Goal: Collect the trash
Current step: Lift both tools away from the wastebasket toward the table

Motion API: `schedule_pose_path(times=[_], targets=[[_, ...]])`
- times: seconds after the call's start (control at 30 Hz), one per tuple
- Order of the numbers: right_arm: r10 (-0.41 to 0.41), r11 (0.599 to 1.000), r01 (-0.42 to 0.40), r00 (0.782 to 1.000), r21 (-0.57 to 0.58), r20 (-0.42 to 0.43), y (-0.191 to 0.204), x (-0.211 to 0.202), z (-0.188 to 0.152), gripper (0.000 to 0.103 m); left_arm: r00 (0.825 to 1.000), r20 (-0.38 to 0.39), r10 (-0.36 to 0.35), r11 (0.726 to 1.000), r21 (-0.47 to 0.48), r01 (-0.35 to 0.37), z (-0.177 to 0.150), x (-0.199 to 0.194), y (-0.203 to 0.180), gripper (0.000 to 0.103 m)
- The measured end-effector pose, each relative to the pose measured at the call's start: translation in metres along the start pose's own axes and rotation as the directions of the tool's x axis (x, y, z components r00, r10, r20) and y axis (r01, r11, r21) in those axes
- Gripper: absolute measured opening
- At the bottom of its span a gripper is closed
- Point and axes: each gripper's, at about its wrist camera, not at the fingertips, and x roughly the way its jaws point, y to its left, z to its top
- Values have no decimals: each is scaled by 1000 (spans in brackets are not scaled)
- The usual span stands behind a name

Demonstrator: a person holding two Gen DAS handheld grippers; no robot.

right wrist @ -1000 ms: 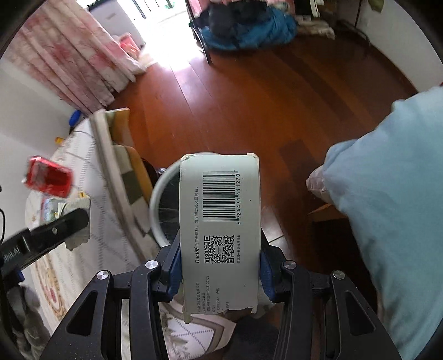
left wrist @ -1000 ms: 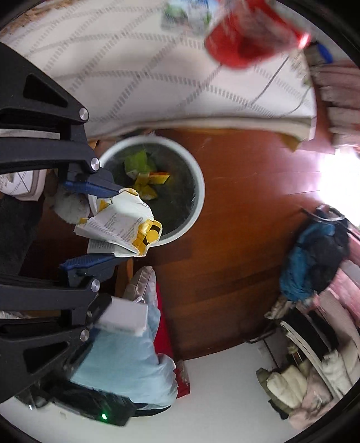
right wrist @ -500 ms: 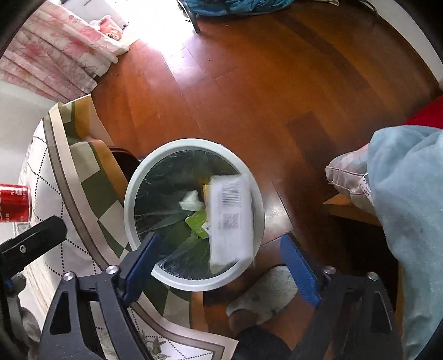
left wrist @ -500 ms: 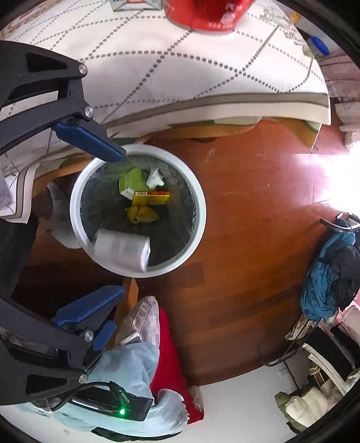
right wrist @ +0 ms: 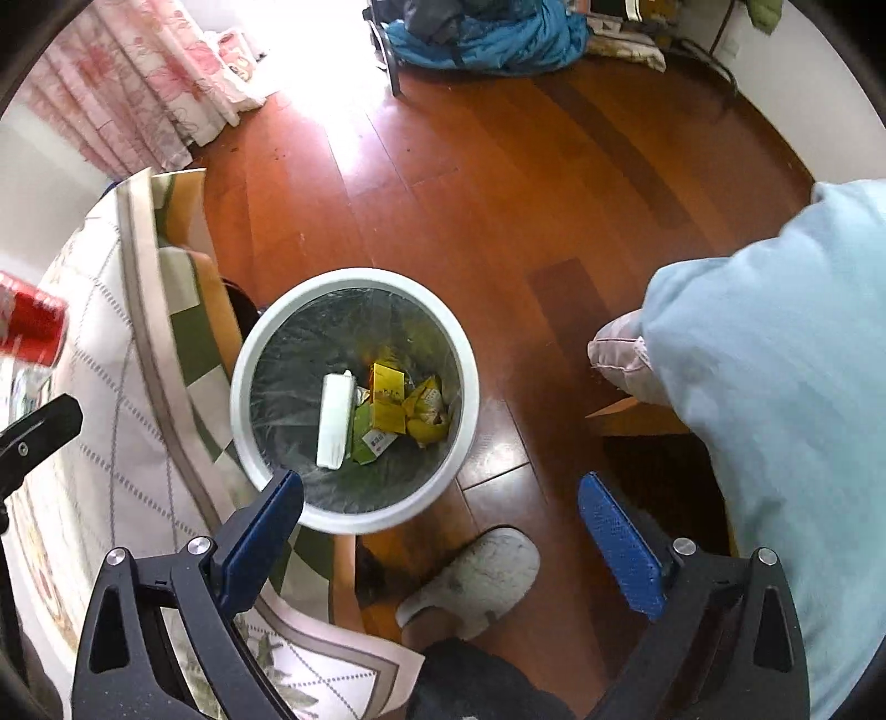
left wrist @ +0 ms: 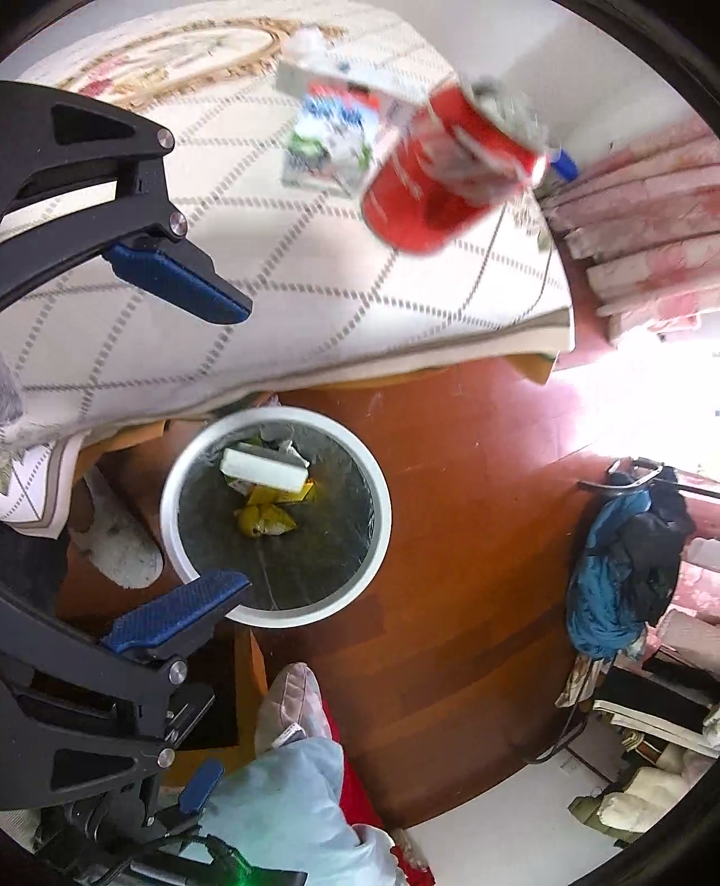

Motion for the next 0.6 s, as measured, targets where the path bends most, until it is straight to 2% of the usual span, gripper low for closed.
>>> schedule_pose_path(times=[0.27, 0.6], targets=[[-8, 1000, 9, 996, -7, 94, 5, -60, -32, 101, 994, 105, 22, 1000, 3, -22, -27, -59, 5, 91], [32, 999, -29, 974, -16, 223, 23, -150, -61, 101, 976, 217, 30, 999, -33, -23, -48, -128, 27, 91]])
